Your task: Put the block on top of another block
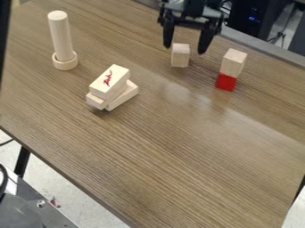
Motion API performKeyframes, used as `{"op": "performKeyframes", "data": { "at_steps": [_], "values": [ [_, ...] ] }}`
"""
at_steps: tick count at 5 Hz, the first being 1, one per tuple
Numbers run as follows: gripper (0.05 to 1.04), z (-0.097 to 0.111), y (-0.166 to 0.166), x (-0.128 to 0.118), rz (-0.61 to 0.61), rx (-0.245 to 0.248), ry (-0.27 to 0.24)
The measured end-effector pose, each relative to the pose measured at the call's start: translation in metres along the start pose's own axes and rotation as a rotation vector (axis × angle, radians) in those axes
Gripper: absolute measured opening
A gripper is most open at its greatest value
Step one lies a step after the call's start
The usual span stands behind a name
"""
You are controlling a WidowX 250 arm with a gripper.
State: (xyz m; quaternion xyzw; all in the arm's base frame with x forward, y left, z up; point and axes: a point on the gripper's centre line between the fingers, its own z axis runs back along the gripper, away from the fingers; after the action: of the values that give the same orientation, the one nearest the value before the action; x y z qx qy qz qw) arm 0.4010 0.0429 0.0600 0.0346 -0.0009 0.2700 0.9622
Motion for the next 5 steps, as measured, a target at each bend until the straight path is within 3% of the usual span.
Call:
{"op": "performKeyframes", "data": {
  "at_steps": [3, 4, 5],
  "values": [
    [0.999, -0.02, -0.009, 0.012, -0.017, -0.03, 0.023],
    [0.948, -0.022, -0.006, 0.02, -0.01, -0.031, 0.027],
    [0.706, -0.019, -0.002, 0.028, 0.003, -0.05, 0.015]
  ]
}}
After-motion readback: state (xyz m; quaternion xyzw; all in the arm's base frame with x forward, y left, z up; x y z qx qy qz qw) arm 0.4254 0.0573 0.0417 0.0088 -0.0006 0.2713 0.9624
